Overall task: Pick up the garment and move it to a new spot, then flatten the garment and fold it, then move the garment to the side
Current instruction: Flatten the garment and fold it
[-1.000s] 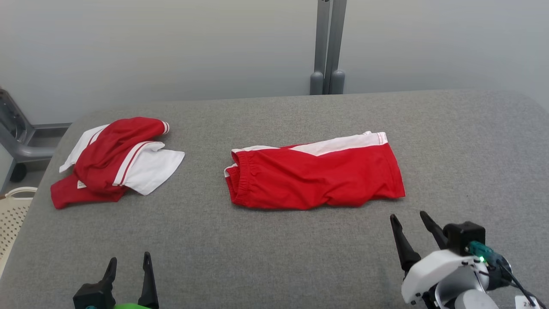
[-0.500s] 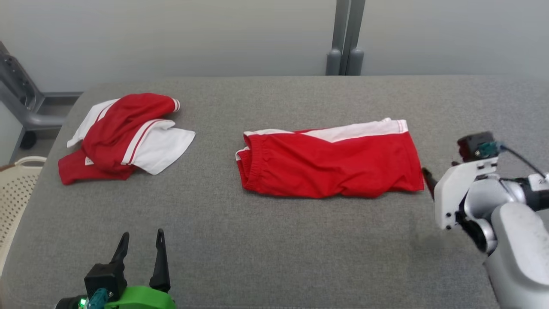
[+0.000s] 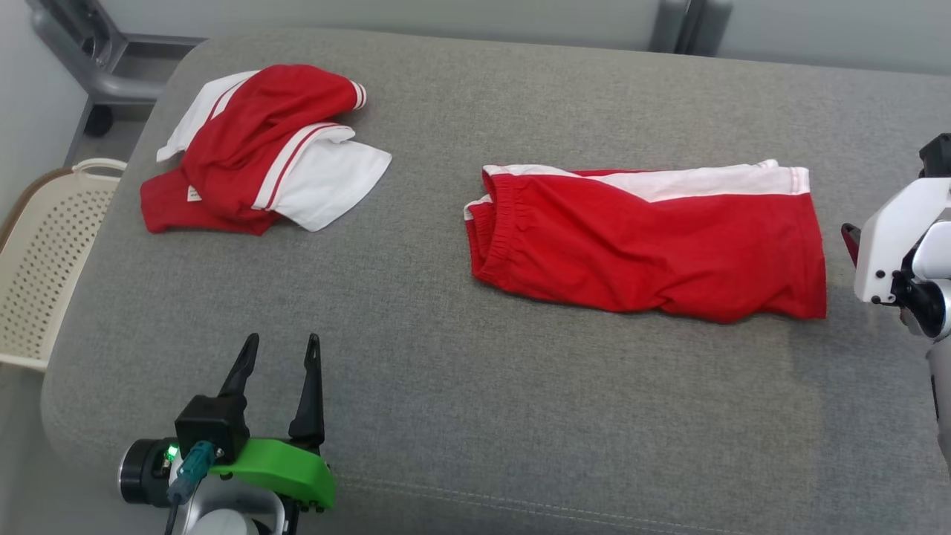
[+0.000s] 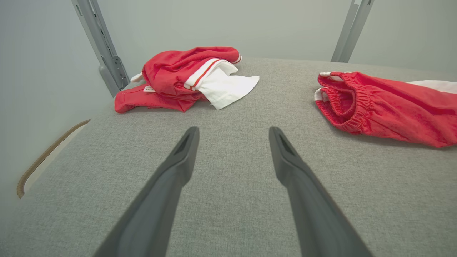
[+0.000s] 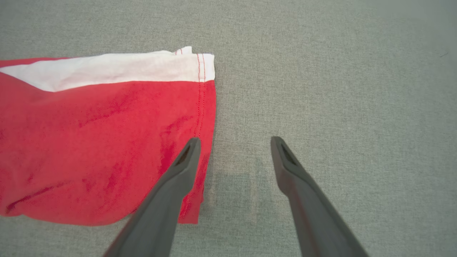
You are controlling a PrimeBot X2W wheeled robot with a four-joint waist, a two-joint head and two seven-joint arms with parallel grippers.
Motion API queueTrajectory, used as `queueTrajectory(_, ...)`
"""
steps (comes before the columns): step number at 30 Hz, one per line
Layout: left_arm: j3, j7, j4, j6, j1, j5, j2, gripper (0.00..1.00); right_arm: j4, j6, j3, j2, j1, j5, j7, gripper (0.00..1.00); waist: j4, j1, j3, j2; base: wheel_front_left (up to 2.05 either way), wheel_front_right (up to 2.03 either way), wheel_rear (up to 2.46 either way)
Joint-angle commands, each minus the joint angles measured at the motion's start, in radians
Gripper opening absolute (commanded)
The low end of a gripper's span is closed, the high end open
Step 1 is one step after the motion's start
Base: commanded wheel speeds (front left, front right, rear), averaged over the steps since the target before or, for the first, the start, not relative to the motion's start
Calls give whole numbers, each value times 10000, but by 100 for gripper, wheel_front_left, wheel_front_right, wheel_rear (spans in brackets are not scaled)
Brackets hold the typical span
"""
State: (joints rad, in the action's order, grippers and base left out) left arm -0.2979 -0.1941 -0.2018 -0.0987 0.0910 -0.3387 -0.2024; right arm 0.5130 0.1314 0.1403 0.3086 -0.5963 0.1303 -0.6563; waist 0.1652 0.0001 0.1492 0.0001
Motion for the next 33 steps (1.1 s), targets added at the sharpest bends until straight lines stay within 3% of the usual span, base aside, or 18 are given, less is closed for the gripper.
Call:
queueTrajectory(1, -46, -46, -45, 52, 266, 118, 31, 100, 120, -14, 46, 128, -169, -81, -42, 100, 615, -1, 621, -1, 0, 0, 0)
queueTrajectory(11, -269, -224, -268, 145, 703, 111, 199, 100, 1061, -14, 752, 275, -446, -424, 104, 100, 1221, -1, 1255, -1, 0, 0, 0)
queueTrajectory(17, -266, -349, -400, 162, 825, 38, 230, 100, 1559, -11, 1137, -9, -598, -353, 431, 100, 1362, -1, 1634, -1, 0, 0, 0)
queueTrajectory(28, -376, -458, -661, 169, 947, -32, 329, 100, 2439, 34, 775, -774, -1108, -88, 192, 100, 1402, -1, 1704, -1, 0, 0, 0)
queueTrajectory(29, -379, -466, -689, 162, 931, -44, 332, 100, 2468, 34, 757, -771, -1118, -45, 166, 97, 1407, -1, 1684, -1, 0, 0, 0)
queueTrajectory(30, -389, -472, -711, 150, 925, -54, 339, 100, 2493, 34, 723, -762, -1128, -22, 123, 66, 1413, -1, 1658, -1, 0, 0, 0)
queueTrajectory(31, -397, -475, -732, 140, 909, -65, 343, 100, 2518, 34, 671, -737, -1119, -6, 81, 46, 1419, -1, 1620, -1, 0, 0, 0)
queueTrajectory(33, -409, -487, -780, 150, 868, -61, 340, 100, 2551, 29, 594, -614, -1073, 37, 30, 19, 1425, -1, 1551, -1, 0, 0, 0)
